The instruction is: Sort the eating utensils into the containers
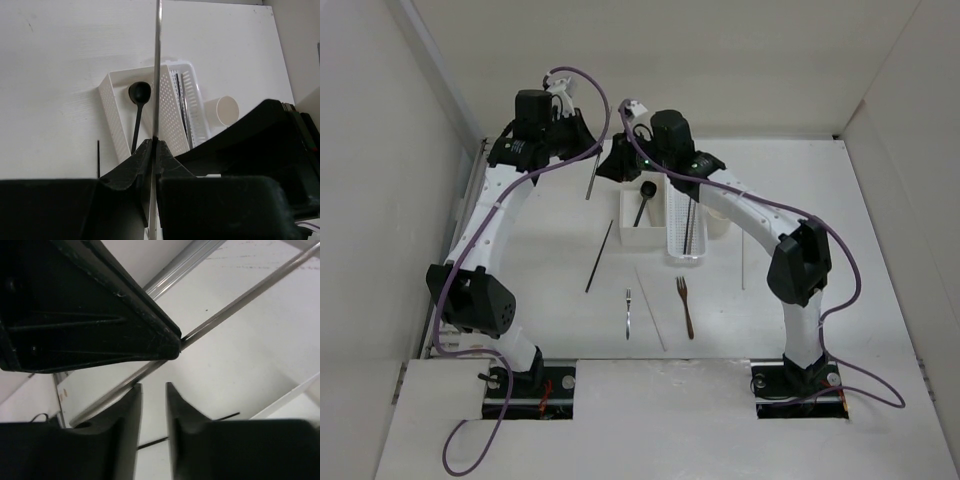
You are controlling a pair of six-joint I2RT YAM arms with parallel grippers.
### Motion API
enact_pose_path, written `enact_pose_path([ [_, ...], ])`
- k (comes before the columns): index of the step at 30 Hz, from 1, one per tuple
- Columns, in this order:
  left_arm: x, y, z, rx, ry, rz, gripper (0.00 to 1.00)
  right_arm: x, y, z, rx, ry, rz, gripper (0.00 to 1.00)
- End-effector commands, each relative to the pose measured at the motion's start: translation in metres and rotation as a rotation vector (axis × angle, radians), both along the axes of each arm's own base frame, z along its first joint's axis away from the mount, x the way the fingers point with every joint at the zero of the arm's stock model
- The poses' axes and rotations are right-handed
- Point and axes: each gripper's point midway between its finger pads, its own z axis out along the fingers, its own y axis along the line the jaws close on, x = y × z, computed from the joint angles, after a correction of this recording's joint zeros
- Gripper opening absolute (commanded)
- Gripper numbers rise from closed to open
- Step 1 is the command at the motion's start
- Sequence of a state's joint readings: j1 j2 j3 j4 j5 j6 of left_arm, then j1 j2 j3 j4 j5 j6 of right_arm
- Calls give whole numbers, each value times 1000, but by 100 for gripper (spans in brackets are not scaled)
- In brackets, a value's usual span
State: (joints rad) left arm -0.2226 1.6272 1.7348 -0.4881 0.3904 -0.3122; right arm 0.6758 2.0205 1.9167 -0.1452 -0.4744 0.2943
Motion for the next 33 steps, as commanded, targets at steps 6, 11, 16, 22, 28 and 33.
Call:
enact_pose_path([
  [6, -3, 2, 21, 0, -75, 10, 0, 6, -40, 23, 27, -57, -86, 42],
  [11, -1, 4, 19, 4, -76, 18, 0, 3, -56, 14, 35, -17, -9, 55],
  [16, 2, 6, 20, 11, -89, 38, 0, -12, -33, 37, 119, -6, 148, 81],
  [22, 5, 1, 29, -3, -112, 33, 0, -18, -5, 55, 230, 68, 256, 83],
  [28, 8, 3, 32, 2, -123, 49, 0, -14, 2, 45, 263, 154, 255, 78],
  [33, 9, 3, 28, -2, -110, 53, 0, -9, 10, 37, 274, 196, 236, 66],
])
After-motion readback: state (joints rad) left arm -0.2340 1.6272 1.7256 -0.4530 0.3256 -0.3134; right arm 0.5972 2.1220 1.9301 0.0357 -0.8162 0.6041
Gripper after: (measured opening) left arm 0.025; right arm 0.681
